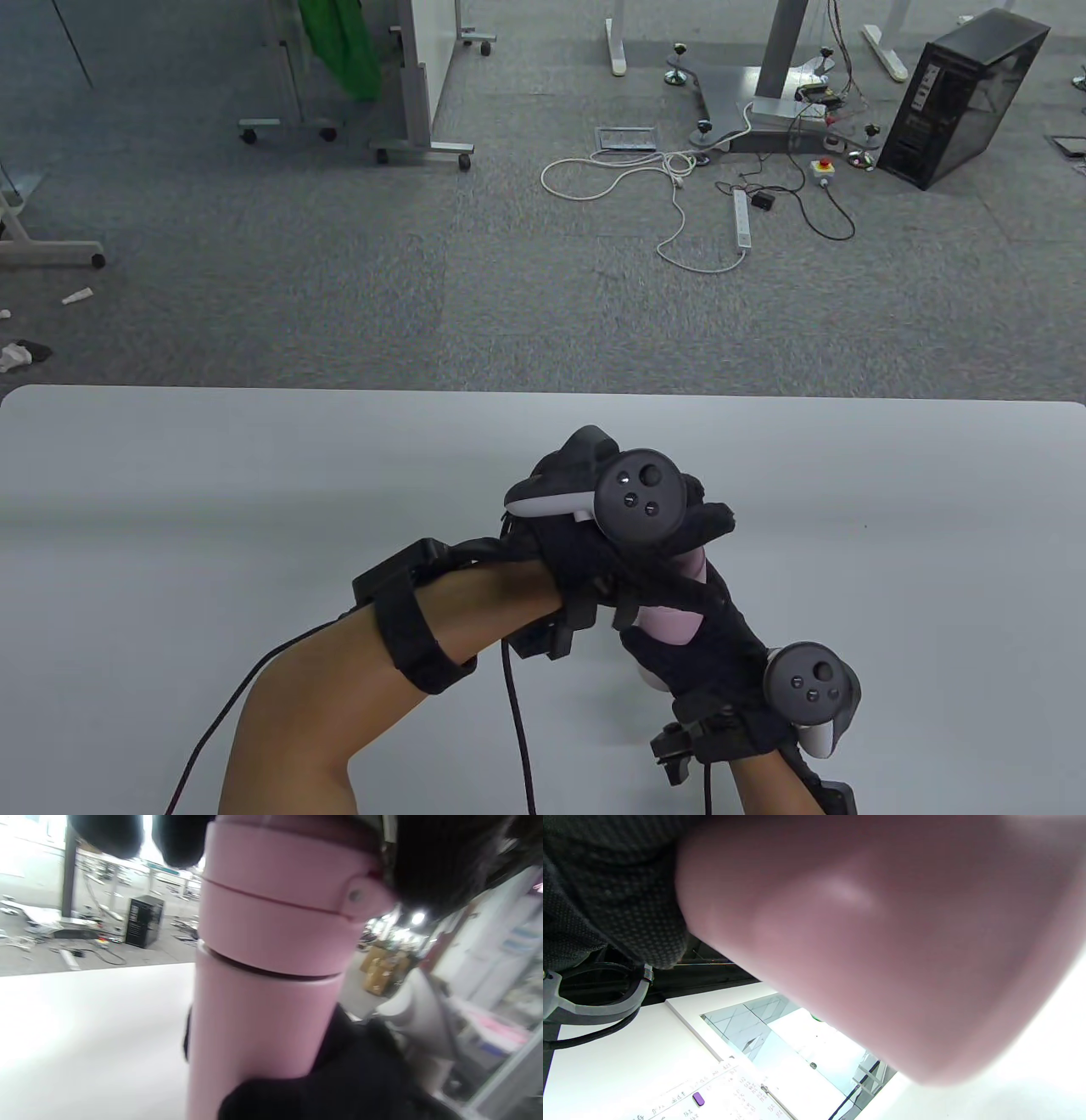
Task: Open thermos by twisting cap
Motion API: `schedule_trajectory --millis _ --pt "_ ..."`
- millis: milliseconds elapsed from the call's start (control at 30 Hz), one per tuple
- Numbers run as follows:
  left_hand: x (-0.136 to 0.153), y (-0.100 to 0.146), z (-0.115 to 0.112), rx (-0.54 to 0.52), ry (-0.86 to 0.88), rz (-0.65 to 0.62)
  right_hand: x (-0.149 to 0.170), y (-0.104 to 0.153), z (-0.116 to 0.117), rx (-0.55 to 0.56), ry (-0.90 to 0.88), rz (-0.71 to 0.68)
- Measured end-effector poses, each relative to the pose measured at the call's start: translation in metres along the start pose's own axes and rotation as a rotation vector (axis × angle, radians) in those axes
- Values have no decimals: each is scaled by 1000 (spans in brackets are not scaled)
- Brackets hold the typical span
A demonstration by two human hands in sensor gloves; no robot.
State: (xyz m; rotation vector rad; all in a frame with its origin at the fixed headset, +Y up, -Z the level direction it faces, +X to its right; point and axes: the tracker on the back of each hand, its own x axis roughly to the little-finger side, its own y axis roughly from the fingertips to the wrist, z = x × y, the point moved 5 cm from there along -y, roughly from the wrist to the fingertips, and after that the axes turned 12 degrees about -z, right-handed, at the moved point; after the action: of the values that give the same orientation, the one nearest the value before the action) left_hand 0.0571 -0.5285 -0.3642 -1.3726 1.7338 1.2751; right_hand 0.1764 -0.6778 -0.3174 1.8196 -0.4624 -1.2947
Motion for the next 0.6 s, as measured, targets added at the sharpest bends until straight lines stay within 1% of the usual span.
schedule_trajectory --millis 33,100,167,200,267,367,400,500,600 --pt "-1 1 0 6 21 -22 0 0 0 1 -1 0" --pt "-3 2 -1 33 159 -86 1 0 -1 6 -7 5" --pt "-4 3 -4 65 261 -98 3 0 -2 9 -7 11" --pt "-4 3 -5 84 258 -93 3 0 -2 9 -7 10" --pt "-3 2 -3 98 139 -66 1 0 1 -6 12 4" --pt "-6 1 -5 119 87 -22 4 1 3 -20 1 14" --pt "-7 1 -5 128 25 -10 4 1 4 -26 4 13" --pt "-11 0 -3 115 -72 10 3 1 4 -25 6 10" --pt "-9 0 1 66 -149 44 1 0 4 -23 5 1"
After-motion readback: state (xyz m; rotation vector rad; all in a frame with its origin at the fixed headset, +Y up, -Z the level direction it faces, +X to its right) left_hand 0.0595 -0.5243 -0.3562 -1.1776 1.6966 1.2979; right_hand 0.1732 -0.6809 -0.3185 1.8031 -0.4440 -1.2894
